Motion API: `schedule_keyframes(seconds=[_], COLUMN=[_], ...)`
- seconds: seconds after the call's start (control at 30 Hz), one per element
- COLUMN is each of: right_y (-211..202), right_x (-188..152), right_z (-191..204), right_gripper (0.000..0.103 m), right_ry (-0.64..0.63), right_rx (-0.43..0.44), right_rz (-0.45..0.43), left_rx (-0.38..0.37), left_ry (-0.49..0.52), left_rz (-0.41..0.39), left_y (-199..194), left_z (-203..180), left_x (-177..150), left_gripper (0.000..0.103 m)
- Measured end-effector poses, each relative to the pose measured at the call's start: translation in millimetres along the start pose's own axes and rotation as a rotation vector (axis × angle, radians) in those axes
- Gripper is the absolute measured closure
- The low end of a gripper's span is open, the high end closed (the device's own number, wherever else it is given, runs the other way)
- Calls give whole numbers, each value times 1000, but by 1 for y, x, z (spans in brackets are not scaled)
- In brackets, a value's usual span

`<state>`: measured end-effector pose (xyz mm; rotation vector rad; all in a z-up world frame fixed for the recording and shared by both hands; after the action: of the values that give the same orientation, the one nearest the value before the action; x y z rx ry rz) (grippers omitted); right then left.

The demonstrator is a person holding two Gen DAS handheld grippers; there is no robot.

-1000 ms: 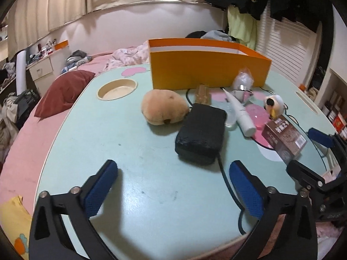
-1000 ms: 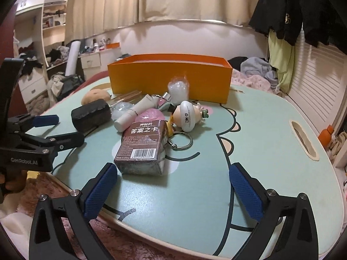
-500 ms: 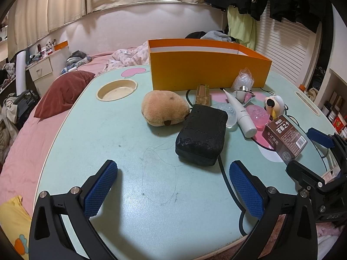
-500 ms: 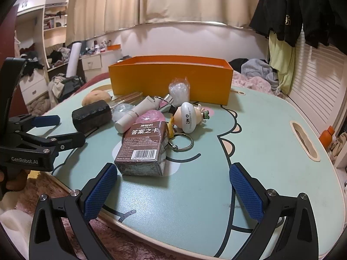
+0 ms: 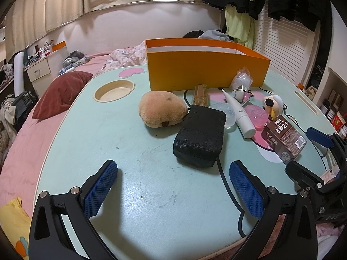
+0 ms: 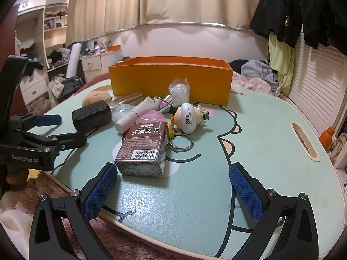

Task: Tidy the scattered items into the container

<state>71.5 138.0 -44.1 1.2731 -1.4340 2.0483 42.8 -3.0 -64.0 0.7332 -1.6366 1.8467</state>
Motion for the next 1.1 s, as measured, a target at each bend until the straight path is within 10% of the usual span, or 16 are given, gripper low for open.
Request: schedule_keyframes(seconds=[1.1], right_y=[-1], right_x=[1], right_z=[1], right_gripper=[0], right_ry=[-10], right_rx=[11], right_rz=[-17], left_rx=[-106], left_ry=[11], left_rz=[-108], left_y=[-8], left_z=[-5], left_x=[24], left_gripper=[8])
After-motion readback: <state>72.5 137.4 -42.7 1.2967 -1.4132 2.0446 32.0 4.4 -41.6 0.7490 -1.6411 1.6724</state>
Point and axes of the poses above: each gripper's, at about its wrist camera, not at the fingertips, and y roughly the way its jaws point, z to its left, x to its top, the point moved 9 cm from there along y, roughly the way its jaws point, and after that the axes turned 10 degrees about x, right-handed, at the moved point
